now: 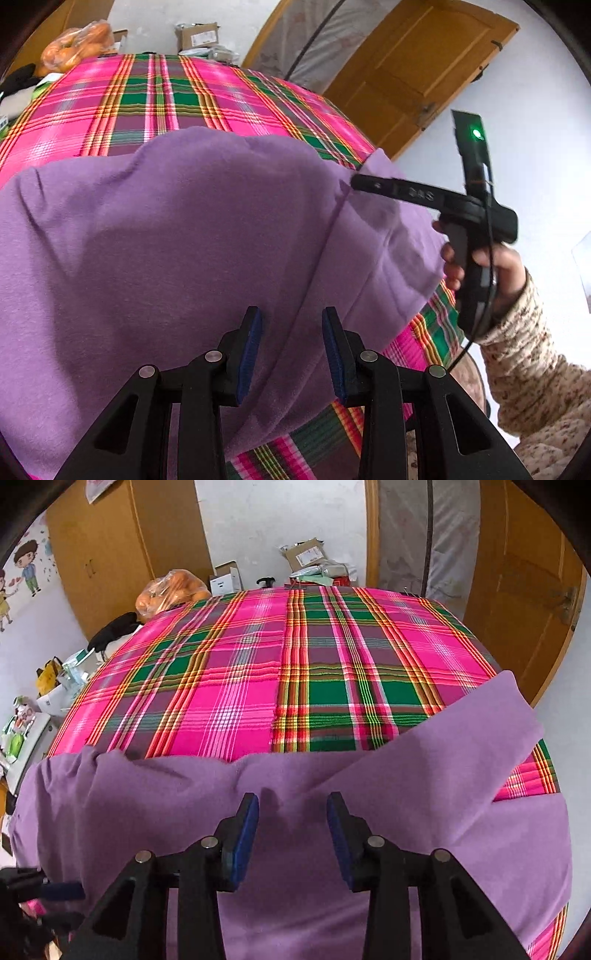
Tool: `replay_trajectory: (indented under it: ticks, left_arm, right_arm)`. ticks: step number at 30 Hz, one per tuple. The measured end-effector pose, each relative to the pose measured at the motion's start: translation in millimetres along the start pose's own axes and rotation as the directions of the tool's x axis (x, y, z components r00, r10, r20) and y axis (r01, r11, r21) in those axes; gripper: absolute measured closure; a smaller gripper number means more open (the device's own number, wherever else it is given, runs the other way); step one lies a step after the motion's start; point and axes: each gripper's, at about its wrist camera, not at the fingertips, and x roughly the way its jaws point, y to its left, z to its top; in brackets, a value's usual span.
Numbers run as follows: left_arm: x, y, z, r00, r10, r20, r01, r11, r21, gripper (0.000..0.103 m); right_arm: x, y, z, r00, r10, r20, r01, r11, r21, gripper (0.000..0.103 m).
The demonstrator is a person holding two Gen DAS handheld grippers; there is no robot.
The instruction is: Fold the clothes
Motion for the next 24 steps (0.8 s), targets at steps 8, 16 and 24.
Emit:
replay_trajectory:
  ticks: [8, 16, 24]
  left_arm:
    - [-2, 2, -1, 1.0, -0.016, -0.007, 0.016, 1.0, -0.007, 0.068]
    - [0, -13, -1, 0.998, 0.062, 0.01, -0.062, 0.996, 0.071, 0.068]
    - [-1, -20, -2, 0.996, 0.088, 0.013, -0.089, 0.991, 0.1, 0.068]
  right_arm:
    - [19, -5, 7, 0.997, -0.066, -0.035, 0.069, 0.995, 0.072, 0.068]
    - [6, -13, -5, 0.999, -0.052, -0.004, 0.052, 0.996, 0.079, 0.098]
    - [-30, -30, -25, 0.996, -0.047, 0.082, 0.035, 0.989, 0.143, 0.1]
